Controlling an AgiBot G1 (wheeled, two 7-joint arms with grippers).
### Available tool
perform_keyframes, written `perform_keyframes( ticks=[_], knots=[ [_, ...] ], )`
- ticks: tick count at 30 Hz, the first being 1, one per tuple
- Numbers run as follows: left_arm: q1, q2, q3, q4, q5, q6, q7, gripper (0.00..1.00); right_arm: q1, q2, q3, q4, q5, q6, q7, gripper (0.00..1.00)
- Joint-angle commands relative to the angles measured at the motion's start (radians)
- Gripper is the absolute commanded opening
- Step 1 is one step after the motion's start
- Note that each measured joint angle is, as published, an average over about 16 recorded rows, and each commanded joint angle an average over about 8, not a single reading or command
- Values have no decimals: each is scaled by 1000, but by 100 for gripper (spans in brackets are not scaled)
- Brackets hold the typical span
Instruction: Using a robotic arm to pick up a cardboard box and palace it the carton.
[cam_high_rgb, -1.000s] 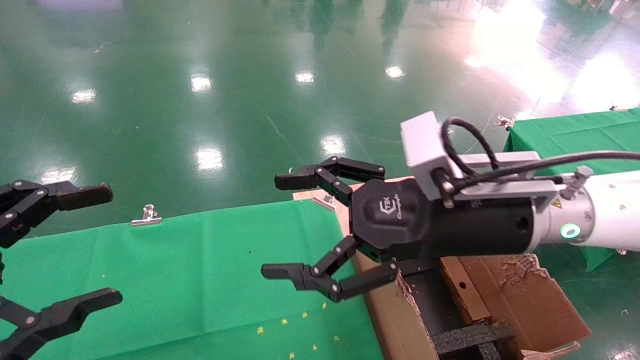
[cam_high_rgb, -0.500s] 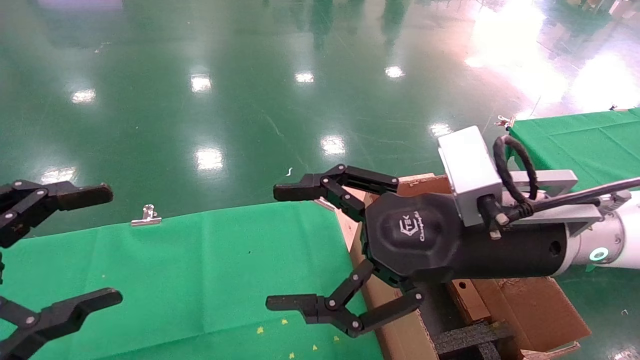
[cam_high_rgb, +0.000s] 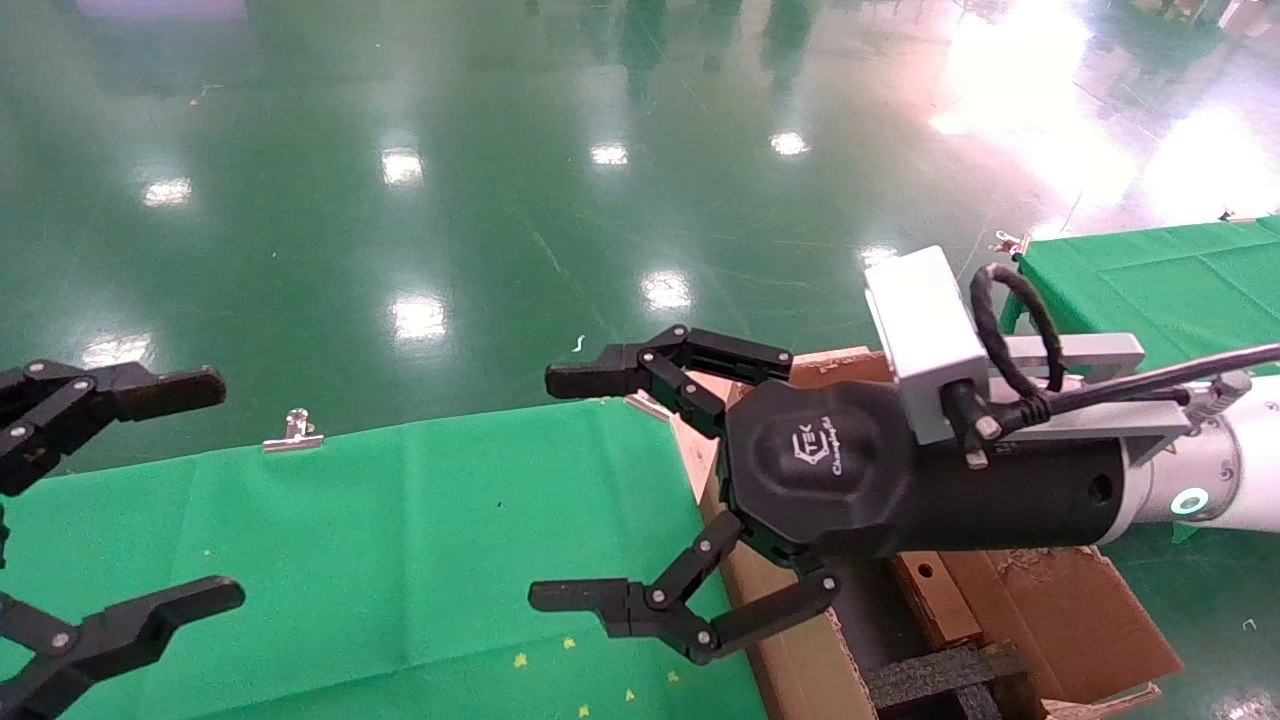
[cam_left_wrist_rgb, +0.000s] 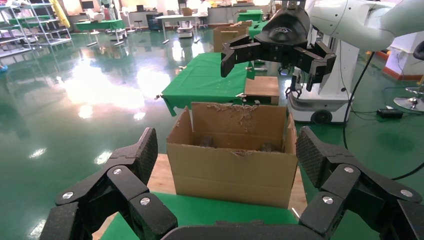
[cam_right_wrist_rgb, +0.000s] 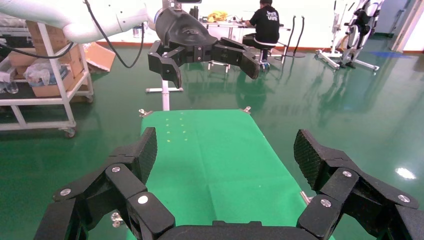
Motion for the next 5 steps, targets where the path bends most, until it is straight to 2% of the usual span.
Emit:
perform_keyframes(
  ticks=[1, 5],
  knots=[
    [0, 0, 0, 0, 0, 0, 0, 100, 2, 1, -4, 0, 0, 2, 0, 100],
    [0, 0, 0, 0, 0, 0, 0, 100, 4, 1, -6, -1, 0, 3, 1, 100]
  ],
)
